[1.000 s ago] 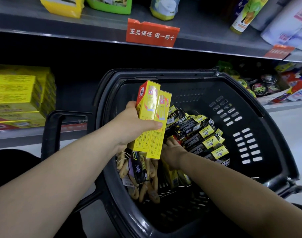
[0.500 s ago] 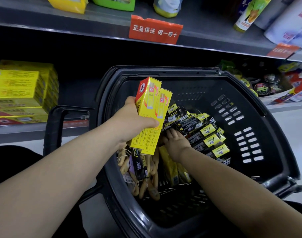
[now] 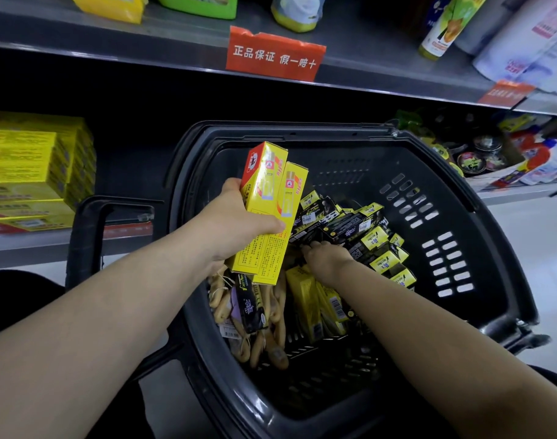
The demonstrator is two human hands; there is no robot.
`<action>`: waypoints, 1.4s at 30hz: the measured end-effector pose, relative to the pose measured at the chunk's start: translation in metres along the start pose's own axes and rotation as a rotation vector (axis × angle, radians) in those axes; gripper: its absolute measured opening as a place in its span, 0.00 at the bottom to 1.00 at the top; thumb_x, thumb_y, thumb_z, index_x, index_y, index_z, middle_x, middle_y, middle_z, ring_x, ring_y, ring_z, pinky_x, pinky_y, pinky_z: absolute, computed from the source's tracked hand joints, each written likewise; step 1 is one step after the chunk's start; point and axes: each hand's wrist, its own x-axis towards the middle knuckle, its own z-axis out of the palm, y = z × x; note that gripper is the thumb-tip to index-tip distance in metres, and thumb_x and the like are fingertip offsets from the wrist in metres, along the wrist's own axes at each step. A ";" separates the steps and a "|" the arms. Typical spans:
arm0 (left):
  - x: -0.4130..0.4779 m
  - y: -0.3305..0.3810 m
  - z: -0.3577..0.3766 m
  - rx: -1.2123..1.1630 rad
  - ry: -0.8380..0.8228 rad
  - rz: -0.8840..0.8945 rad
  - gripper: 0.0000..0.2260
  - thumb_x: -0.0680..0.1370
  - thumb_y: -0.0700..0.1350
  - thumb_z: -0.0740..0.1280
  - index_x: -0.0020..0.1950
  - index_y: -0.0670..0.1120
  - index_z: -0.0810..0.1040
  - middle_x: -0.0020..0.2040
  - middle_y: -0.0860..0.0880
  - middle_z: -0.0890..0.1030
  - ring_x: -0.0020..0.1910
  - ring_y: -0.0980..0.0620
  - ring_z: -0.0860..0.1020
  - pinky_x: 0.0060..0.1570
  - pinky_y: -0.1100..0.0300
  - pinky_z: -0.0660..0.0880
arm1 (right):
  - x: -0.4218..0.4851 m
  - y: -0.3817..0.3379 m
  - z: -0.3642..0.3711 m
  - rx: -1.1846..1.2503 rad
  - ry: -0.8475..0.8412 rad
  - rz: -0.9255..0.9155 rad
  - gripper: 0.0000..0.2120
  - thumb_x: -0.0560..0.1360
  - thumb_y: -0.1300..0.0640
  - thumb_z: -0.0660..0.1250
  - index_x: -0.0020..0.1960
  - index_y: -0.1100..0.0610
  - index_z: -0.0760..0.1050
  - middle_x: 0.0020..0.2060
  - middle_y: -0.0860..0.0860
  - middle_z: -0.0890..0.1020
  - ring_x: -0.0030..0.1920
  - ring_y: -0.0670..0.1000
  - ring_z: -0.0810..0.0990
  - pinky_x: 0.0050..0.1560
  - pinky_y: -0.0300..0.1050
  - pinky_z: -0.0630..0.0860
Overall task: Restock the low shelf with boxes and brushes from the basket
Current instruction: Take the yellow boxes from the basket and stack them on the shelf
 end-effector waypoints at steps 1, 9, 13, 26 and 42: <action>-0.001 0.000 0.000 -0.002 0.000 0.000 0.28 0.70 0.43 0.75 0.64 0.51 0.63 0.48 0.49 0.81 0.44 0.51 0.81 0.41 0.53 0.79 | 0.000 -0.001 0.000 0.015 0.004 0.005 0.30 0.78 0.67 0.58 0.76 0.58 0.50 0.71 0.59 0.63 0.69 0.61 0.65 0.58 0.55 0.72; -0.006 0.000 -0.003 -0.027 0.007 0.037 0.26 0.69 0.43 0.75 0.59 0.53 0.63 0.49 0.49 0.81 0.45 0.50 0.81 0.45 0.51 0.79 | -0.002 0.004 -0.004 0.108 0.074 -0.002 0.25 0.74 0.61 0.68 0.69 0.58 0.67 0.66 0.55 0.68 0.66 0.57 0.66 0.55 0.50 0.74; -0.009 0.000 -0.004 -0.038 0.000 0.042 0.26 0.69 0.43 0.75 0.59 0.53 0.63 0.49 0.50 0.81 0.45 0.51 0.82 0.43 0.52 0.80 | -0.003 0.013 -0.004 0.300 0.074 -0.040 0.26 0.71 0.56 0.72 0.68 0.54 0.70 0.63 0.54 0.70 0.62 0.55 0.71 0.59 0.48 0.72; -0.010 0.000 -0.003 -0.046 0.015 0.051 0.24 0.70 0.42 0.75 0.57 0.53 0.63 0.47 0.50 0.81 0.43 0.51 0.81 0.38 0.56 0.78 | -0.009 0.021 -0.001 0.306 0.043 0.134 0.40 0.69 0.75 0.62 0.75 0.51 0.56 0.65 0.56 0.74 0.58 0.57 0.78 0.45 0.50 0.80; -0.011 0.004 0.000 0.008 0.126 0.109 0.25 0.70 0.41 0.75 0.59 0.52 0.63 0.47 0.50 0.80 0.43 0.52 0.80 0.39 0.56 0.77 | 0.031 -0.024 -0.031 0.030 0.234 -0.198 0.28 0.76 0.58 0.64 0.73 0.55 0.60 0.71 0.55 0.64 0.69 0.57 0.64 0.63 0.51 0.67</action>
